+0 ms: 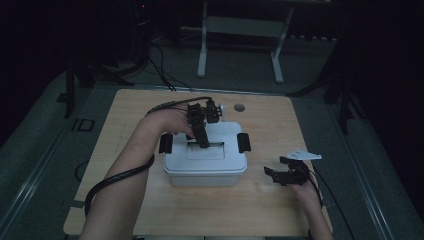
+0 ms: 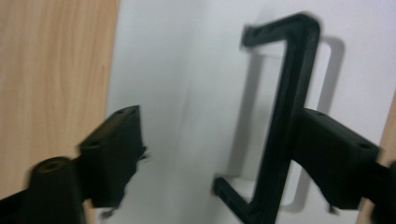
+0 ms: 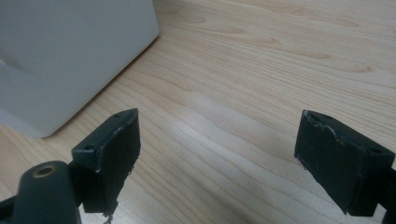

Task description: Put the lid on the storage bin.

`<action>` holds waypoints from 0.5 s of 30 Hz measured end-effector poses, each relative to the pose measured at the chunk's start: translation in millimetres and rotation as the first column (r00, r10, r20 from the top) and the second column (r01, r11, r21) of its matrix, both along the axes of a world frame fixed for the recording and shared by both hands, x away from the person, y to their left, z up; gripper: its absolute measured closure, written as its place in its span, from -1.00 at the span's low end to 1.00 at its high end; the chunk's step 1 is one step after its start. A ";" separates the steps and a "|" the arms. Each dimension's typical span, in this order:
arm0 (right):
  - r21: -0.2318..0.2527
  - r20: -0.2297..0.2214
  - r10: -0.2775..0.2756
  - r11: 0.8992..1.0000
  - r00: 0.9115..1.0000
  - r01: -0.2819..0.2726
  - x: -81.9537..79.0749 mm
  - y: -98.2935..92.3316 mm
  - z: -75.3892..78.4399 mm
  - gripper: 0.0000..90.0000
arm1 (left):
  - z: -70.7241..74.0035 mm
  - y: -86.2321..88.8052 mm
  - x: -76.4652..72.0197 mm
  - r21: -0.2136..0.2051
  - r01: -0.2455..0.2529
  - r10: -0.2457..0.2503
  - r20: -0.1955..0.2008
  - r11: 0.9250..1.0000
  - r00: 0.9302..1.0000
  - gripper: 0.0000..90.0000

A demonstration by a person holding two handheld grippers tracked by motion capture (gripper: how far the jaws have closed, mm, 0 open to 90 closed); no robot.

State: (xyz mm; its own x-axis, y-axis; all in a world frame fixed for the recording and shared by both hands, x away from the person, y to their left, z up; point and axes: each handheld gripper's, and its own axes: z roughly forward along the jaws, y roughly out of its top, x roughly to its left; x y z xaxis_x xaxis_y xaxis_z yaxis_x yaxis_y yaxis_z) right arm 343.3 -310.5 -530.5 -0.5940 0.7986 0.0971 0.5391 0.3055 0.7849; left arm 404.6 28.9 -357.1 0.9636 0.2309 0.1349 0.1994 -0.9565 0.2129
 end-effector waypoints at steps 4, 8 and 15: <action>-0.006 0.000 0.000 1.000 1.000 0.000 0.1 0.5 -0.7 -0.69 | -2.6 11.7 -3.6 -0.042 -0.005 0.005 0.007 0.999 1.000 -0.71; -0.009 0.001 -0.002 1.000 1.000 0.002 0.1 0.9 -1.1 -0.69 | -3.5 23.8 -7.6 -0.106 -0.021 0.024 0.031 0.994 0.999 -0.77; -0.019 0.001 0.004 1.000 1.000 -0.004 -0.3 3.3 -1.7 -0.69 | -4.3 45.6 -20.3 -0.180 -0.028 0.035 0.033 0.983 0.999 -0.78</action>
